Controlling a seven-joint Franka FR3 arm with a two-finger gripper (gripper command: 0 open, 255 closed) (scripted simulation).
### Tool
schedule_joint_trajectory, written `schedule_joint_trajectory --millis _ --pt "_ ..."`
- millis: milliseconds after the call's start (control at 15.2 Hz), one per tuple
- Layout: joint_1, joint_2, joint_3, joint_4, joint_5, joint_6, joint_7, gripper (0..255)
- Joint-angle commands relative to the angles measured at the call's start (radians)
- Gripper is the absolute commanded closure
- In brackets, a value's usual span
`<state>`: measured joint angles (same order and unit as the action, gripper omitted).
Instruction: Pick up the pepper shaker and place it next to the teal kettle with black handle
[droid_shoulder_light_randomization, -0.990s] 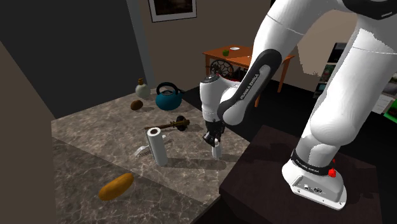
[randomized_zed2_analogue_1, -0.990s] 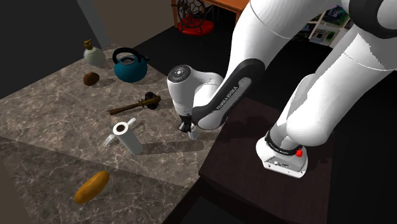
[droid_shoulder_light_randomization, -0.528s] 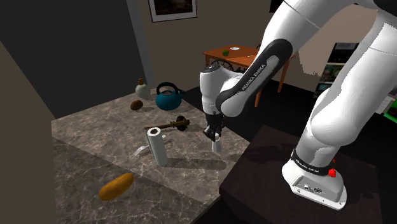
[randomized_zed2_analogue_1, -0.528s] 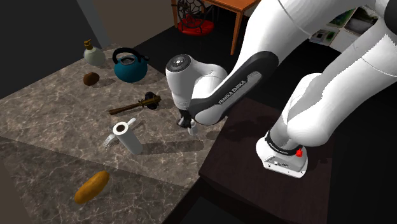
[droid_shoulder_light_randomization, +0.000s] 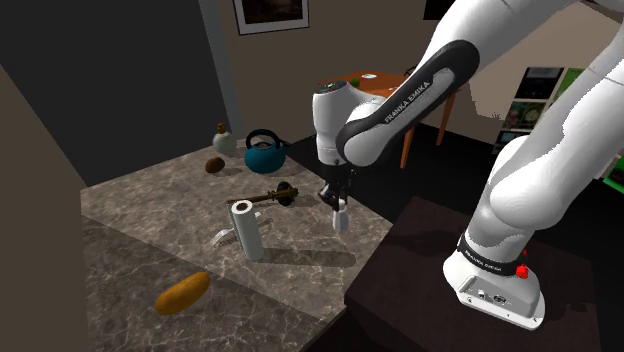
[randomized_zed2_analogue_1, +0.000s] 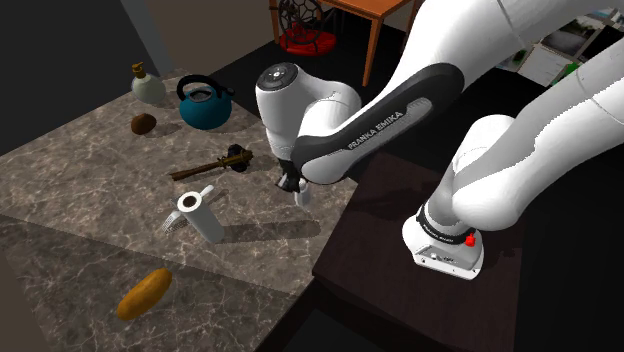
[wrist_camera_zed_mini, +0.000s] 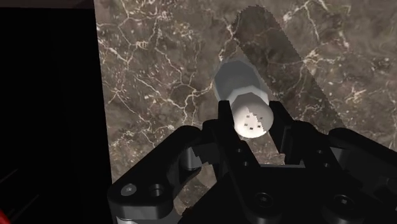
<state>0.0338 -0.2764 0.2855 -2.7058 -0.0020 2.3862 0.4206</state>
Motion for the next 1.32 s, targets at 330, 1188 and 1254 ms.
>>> schedule_joint_trajectory --millis 330,1188,1254 --pt "0.012 -0.083 -0.014 0.037 0.023 -0.119 -0.024 255" --pt "0.021 -0.191 -0.037 0.139 0.038 -0.326 -0.051 255" --pt "0.021 -0.197 -0.039 0.148 0.038 -0.341 -0.053 255"
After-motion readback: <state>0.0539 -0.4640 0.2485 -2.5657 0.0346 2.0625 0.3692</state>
